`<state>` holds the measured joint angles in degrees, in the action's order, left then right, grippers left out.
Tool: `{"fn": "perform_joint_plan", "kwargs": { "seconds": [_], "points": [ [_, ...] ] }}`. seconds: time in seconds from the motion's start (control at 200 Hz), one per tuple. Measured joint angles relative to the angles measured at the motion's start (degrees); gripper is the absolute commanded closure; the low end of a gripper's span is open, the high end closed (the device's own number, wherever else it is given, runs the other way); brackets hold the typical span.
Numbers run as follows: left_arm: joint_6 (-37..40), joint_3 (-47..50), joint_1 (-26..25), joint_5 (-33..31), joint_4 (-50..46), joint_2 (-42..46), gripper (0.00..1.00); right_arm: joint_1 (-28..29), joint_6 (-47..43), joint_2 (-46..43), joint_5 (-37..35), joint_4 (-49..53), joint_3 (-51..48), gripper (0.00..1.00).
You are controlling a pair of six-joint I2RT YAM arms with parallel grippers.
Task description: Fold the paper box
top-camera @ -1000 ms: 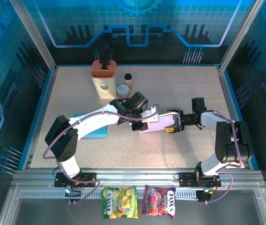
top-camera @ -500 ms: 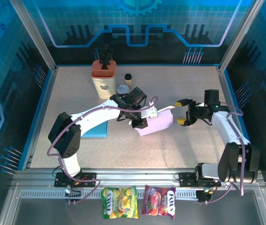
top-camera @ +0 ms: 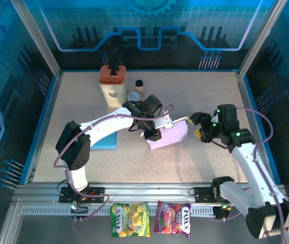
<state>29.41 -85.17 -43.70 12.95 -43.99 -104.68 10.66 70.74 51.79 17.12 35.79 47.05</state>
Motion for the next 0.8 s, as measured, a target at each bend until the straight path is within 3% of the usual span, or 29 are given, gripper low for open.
{"fn": "perform_joint_plan", "kwargs": {
  "seconds": [0.105,0.225,0.59,0.8],
  "points": [
    [-1.4,-1.0,-1.1,-1.5,-1.0,-0.7,0.69,5.7,1.3,-1.2,-3.1,-2.1,-3.3,0.34],
    [-2.8,-2.4,-2.0,-2.7,-2.2,-1.6,0.69,8.4,2.6,0.4,-4.9,-4.5,-4.9,0.34],
    [-5.7,-4.8,-3.7,-5.5,-4.6,-3.5,0.65,9.9,7.1,4.4,-6.0,-12.8,-8.9,0.33],
    [-7.0,-4.8,-4.2,-6.3,-5.3,-3.8,0.59,10.0,8.8,5.2,-6.1,-15.4,-11.4,0.40]
  ]
}}
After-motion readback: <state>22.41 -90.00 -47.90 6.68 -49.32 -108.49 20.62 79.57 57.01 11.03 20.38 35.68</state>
